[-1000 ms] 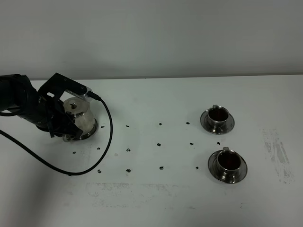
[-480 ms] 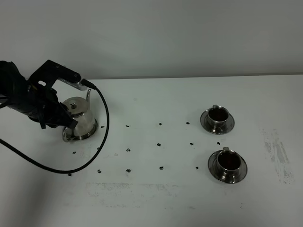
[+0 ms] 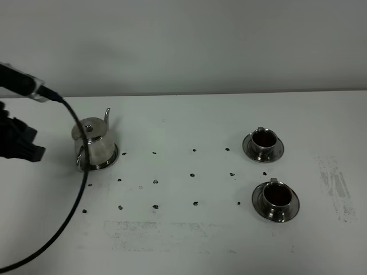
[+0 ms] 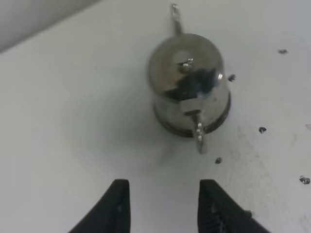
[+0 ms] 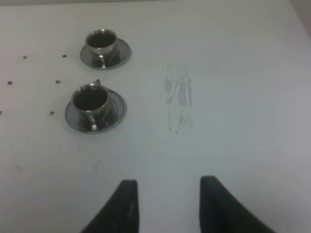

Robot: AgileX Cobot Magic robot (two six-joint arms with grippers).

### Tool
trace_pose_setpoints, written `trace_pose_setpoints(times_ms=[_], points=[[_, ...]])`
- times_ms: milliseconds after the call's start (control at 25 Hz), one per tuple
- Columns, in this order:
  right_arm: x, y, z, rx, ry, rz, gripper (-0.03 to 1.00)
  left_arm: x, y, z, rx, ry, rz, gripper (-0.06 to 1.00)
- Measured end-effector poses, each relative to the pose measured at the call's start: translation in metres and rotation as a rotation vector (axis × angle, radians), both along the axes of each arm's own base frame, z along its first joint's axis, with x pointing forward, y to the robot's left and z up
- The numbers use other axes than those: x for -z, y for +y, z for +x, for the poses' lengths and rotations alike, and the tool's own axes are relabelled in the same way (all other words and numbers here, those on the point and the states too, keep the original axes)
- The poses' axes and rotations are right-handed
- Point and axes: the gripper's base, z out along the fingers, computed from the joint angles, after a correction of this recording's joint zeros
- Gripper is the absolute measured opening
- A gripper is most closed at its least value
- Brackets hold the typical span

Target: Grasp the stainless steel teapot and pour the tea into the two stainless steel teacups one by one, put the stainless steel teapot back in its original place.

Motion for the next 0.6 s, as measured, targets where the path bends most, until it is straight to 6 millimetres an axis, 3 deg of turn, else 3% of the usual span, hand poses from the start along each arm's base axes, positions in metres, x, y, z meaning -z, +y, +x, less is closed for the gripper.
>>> trace_pose_setpoints(times_ms=[200, 440, 600], points=[[0.000, 0.000, 0.000, 0.000, 0.000, 0.000, 0.29, -0.041, 0.018, -0.065, -0.092, -0.147, -0.032, 0.36], [0.000, 0.000, 0.000, 0.000, 0.000, 0.000, 0.29, -0.079, 0.016, -0.135, -0.083, -0.335, -0.029, 0.36], [0.000, 0.000, 0.000, 0.000, 0.000, 0.000, 0.29, -0.091, 0.013, -0.170, -0.072, -0.421, -0.038, 0.36]])
